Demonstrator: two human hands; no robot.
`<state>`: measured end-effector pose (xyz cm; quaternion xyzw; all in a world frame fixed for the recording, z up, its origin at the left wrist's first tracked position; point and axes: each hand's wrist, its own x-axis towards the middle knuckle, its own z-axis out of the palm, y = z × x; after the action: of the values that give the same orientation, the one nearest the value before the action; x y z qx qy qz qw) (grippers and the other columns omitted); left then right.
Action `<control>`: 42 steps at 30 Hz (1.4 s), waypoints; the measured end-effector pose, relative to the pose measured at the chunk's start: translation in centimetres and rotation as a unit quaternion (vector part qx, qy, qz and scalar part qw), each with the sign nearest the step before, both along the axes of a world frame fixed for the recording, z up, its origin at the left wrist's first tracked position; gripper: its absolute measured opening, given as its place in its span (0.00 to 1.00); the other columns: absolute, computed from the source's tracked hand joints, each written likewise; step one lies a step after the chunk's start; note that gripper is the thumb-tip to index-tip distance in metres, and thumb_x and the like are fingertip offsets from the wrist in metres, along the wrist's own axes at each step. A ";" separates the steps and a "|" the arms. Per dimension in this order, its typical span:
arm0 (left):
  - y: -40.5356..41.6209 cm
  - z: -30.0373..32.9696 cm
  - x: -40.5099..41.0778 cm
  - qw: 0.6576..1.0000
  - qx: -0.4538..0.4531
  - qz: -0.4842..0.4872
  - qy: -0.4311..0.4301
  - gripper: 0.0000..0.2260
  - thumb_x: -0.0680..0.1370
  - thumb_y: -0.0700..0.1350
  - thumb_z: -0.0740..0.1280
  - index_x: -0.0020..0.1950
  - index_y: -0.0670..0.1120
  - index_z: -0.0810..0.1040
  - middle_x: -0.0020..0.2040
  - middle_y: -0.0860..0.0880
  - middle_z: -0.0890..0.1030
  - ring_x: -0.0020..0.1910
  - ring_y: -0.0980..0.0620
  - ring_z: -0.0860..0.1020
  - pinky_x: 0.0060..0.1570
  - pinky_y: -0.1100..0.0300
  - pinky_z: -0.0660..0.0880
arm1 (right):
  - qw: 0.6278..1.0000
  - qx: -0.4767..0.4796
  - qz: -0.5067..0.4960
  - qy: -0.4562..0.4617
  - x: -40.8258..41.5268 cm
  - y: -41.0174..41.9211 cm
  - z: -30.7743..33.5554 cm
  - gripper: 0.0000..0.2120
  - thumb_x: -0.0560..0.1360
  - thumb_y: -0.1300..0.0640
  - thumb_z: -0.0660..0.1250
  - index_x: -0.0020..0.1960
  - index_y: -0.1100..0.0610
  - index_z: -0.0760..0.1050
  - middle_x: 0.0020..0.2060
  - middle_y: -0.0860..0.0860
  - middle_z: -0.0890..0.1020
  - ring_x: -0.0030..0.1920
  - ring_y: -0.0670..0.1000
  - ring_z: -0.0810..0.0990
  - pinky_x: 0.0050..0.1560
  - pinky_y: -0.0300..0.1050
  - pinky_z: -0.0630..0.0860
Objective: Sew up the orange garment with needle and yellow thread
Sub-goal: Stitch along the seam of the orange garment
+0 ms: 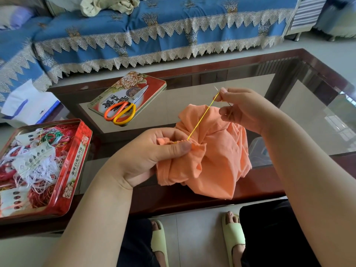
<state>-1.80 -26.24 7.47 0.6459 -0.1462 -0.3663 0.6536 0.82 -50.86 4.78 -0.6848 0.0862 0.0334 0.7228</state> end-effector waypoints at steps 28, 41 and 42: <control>0.3 -0.5 1.0 0.956 0.022 0.289 -0.044 0.15 0.62 0.49 0.74 0.46 0.47 0.83 0.43 0.46 0.86 0.46 0.48 0.84 0.46 0.57 0.79 | 0.940 -0.282 0.038 -0.187 -4.3 7.6 3.5 0.09 0.80 0.57 0.61 0.44 0.50 0.76 0.22 0.42 0.73 0.23 0.44 0.69 0.30 0.41 0.68; 0.3 0.0 0.7 0.935 0.063 0.319 -0.142 0.11 0.63 0.51 0.75 0.44 0.52 0.83 0.42 0.52 0.86 0.47 0.53 0.84 0.53 0.53 0.80 | 0.890 -0.407 0.075 -0.193 -5.1 8.5 3.3 0.07 0.80 0.52 0.62 0.51 0.50 0.78 0.25 0.34 0.74 0.29 0.38 0.73 0.30 0.32 0.65; 0.3 0.0 0.6 0.935 0.063 0.318 -0.142 0.11 0.63 0.50 0.75 0.43 0.53 0.84 0.42 0.52 0.86 0.48 0.53 0.84 0.53 0.52 0.80 | 0.886 -0.412 0.077 -0.196 -5.1 8.5 3.3 0.07 0.80 0.52 0.62 0.52 0.51 0.78 0.26 0.31 0.73 0.30 0.37 0.73 0.31 0.31 0.65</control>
<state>-1.18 -25.97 7.45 0.7442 -0.0011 -0.0520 0.6659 -4.24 -42.39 8.10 -0.9183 -0.1040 -0.0842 0.3726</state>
